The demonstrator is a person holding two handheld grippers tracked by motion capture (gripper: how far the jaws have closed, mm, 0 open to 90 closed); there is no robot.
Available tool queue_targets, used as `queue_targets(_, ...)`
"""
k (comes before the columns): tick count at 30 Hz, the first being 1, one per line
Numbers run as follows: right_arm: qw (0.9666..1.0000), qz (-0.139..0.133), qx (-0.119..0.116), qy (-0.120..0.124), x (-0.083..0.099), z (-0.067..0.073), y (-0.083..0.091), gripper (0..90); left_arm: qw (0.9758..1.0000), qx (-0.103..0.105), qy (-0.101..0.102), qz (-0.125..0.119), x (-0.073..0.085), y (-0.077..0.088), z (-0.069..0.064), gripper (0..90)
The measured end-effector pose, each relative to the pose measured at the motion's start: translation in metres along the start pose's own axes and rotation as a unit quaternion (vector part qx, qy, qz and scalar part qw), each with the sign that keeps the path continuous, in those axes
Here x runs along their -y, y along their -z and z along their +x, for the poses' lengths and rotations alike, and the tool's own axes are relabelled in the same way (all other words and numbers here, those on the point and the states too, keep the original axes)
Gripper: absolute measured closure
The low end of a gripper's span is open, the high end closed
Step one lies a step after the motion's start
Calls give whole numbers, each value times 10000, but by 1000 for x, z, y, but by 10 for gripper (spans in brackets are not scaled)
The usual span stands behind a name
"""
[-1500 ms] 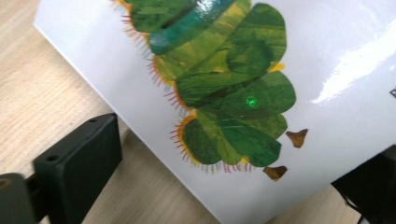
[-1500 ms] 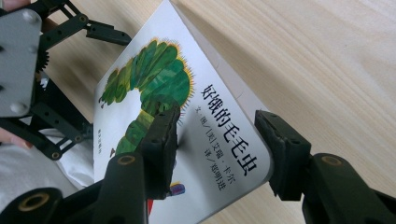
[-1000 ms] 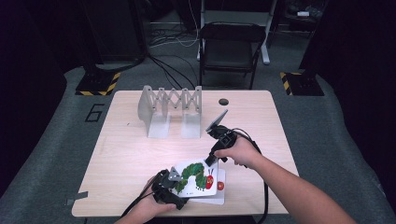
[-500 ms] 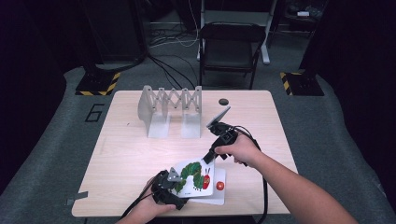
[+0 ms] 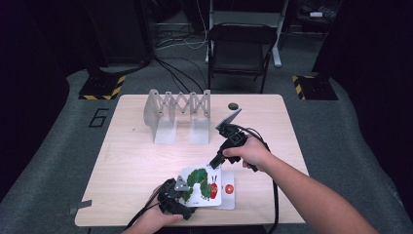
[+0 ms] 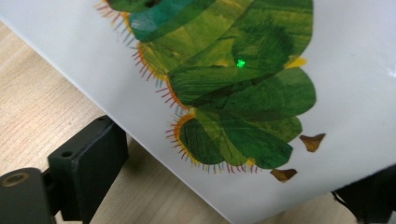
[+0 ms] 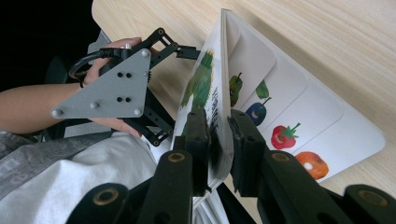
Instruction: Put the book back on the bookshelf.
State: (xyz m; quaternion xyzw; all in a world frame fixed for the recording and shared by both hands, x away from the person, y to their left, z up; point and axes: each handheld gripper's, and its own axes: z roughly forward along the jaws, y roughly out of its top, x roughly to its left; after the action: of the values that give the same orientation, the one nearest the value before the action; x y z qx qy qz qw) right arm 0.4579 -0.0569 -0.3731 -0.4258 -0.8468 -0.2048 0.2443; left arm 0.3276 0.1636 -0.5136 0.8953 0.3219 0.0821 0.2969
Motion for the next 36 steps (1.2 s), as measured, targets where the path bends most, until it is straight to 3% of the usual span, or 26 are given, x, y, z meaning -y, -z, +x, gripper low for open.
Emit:
queue_targets(7, 10000, -38, 11, 17, 1, 2, 2, 813, 10000, 55, -5, -28, 1, 1, 1, 95)
queue_targets(14, 10000, -76, -51, 41, 1, 4, 5, 836, 9997, 155, -169, -38, 4, 6, 3, 137)
queue_targets(23, 9998, -98, -99, 103, 1, 8, 7, 858, 9997, 205, -127, -81, 7, 10, 5, 155)
queue_targets(26, 9996, -125, -69, 258, 1, 9, 9, 863, 9995, 244, -9, -193, 10, 13, 8, 156)
queue_targets(30, 9996, -136, -77, 236, 2, 10, 10, 864, 9992, 313, 108, -241, 13, 15, 11, 156)
queue_targets(36, 9986, -129, -53, 518, 3, 9, 10, 863, 9985, 404, 217, -309, 15, 18, 12, 158)
